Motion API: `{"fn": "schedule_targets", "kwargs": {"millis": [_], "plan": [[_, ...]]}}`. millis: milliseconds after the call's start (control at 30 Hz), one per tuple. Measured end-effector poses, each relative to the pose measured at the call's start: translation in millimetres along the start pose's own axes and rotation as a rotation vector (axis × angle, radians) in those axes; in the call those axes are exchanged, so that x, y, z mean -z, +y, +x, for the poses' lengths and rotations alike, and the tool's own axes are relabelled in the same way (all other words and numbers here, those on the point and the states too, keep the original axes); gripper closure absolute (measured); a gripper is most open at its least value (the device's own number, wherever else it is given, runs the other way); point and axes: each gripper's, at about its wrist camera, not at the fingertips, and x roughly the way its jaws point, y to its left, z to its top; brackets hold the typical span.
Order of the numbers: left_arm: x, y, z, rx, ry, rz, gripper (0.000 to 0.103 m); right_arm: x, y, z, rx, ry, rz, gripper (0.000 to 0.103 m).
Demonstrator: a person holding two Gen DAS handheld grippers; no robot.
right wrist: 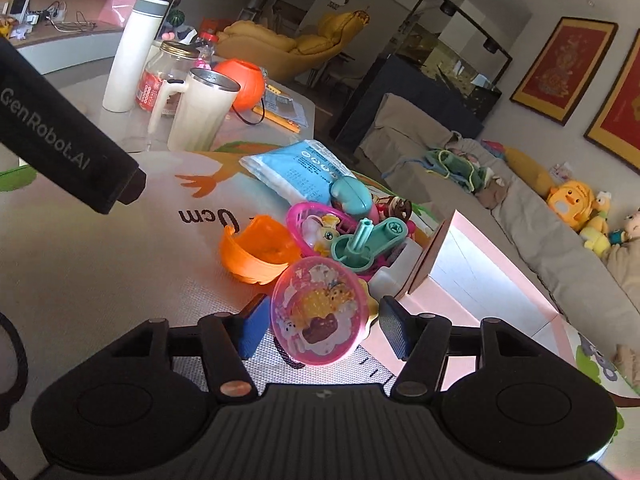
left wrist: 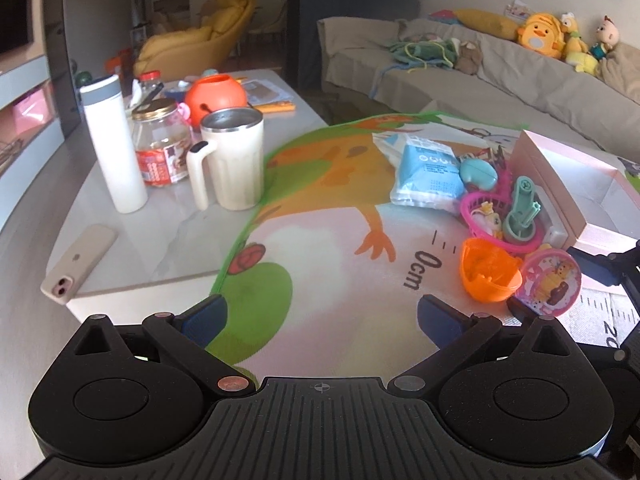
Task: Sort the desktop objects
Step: 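Reach the right gripper to the pink round compact and grasp it, then grasp the orange half-sphere cup with the left gripper, then drop the pink compact into the pink box while the left gripper drops the orange cup in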
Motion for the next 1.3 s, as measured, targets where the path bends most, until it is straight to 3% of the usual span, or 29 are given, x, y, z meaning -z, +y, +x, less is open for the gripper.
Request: {"fn": "schedule_targets", "kwargs": {"millis": [200, 300, 433, 600, 700, 900, 1133, 1200, 1300], "plan": [[-2.8, -25.4, -5.1, 0.113, -0.033, 0.082, 0.000, 1.8, -46.0, -40.2, -0.142, 0.038, 0.166, 0.050], [-2.7, -53.6, 0.4, 0.177, -0.041, 0.175, 0.000, 12.5, -88.5, -68.6, -0.280, 0.110, 0.333, 0.050], [-6.0, -91.8, 21.6, 0.181, -0.034, 0.249, 0.000, 39.8, -128.1, -82.7, -0.394, 0.227, 0.535, 0.050], [-16.6, -108.8, 52.7, 0.165, 0.015, 0.230, 0.004, 70.3, -134.7, -97.2, -0.372, 0.253, 0.595, 0.050], [-17.8, -109.2, 59.0, 0.151, 0.047, 0.237, 0.039, 79.8, -135.1, -100.6, -0.378, 0.262, 0.610, 0.050], [1.0, -97.1, 23.6, 0.190, 0.062, 0.254, 0.040, 81.3, -129.8, -108.9, -0.379, 0.261, 0.578, 0.050], [46.8, -95.4, -51.4, 0.357, 0.112, 0.417, 0.040, 76.7, -134.6, -132.6, -0.394, 0.273, 0.533, 0.050], [48.6, -98.4, -64.5, 0.380, 0.100, 0.440, 0.040, 74.3, -140.4, -142.5, -0.395, 0.258, 0.528, 0.050], [29.6, -112.7, -75.2, 0.403, 0.011, 0.437, 0.040, 61.2, -162.4, -153.1, -0.336, 0.189, 0.534, 0.050]]}}
